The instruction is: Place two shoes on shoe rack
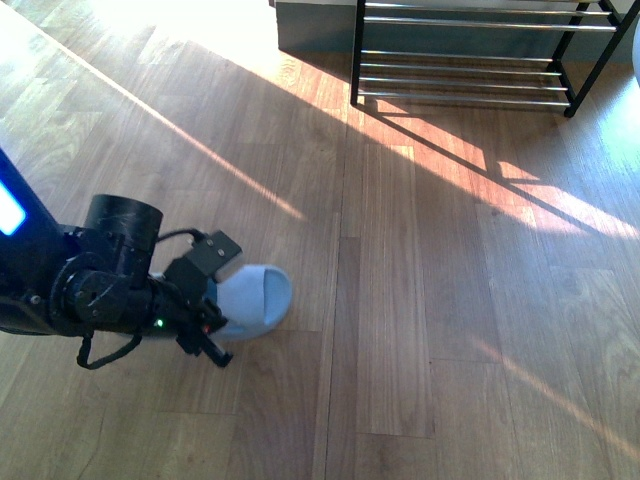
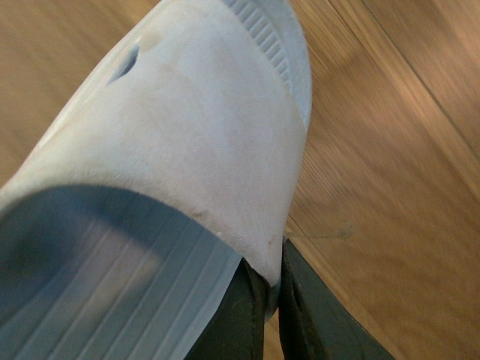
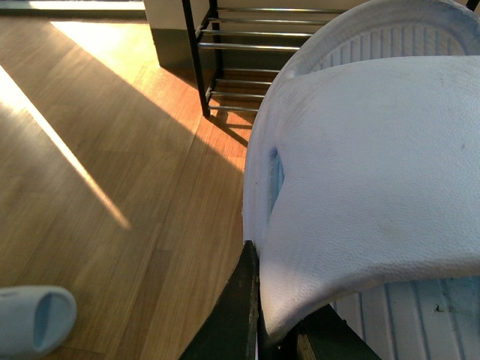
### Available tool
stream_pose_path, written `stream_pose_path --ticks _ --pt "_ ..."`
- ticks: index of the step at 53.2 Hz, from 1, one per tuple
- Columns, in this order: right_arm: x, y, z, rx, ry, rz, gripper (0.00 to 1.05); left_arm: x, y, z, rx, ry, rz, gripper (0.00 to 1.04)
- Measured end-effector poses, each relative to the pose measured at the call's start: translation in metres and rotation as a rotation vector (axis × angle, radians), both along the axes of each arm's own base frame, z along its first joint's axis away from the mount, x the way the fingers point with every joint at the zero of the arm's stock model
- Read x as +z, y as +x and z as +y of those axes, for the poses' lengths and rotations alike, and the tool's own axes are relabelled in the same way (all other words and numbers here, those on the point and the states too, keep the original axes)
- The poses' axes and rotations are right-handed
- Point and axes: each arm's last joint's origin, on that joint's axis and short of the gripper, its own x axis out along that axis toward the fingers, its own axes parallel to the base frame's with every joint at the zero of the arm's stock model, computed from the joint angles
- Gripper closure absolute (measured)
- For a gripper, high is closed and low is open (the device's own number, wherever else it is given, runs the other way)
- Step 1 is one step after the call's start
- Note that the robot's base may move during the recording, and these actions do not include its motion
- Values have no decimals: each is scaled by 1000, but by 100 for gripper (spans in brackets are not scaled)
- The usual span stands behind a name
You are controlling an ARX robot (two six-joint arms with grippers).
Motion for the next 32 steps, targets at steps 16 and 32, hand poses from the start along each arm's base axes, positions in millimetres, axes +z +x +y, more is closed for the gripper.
stream_pose_path --ticks 16,32 --pt "0 0 0 0 0 0 103 82 5 19 502 -172 -292 103" --pt "0 0 0 0 0 0 103 168 -45 33 769 -188 -500 103"
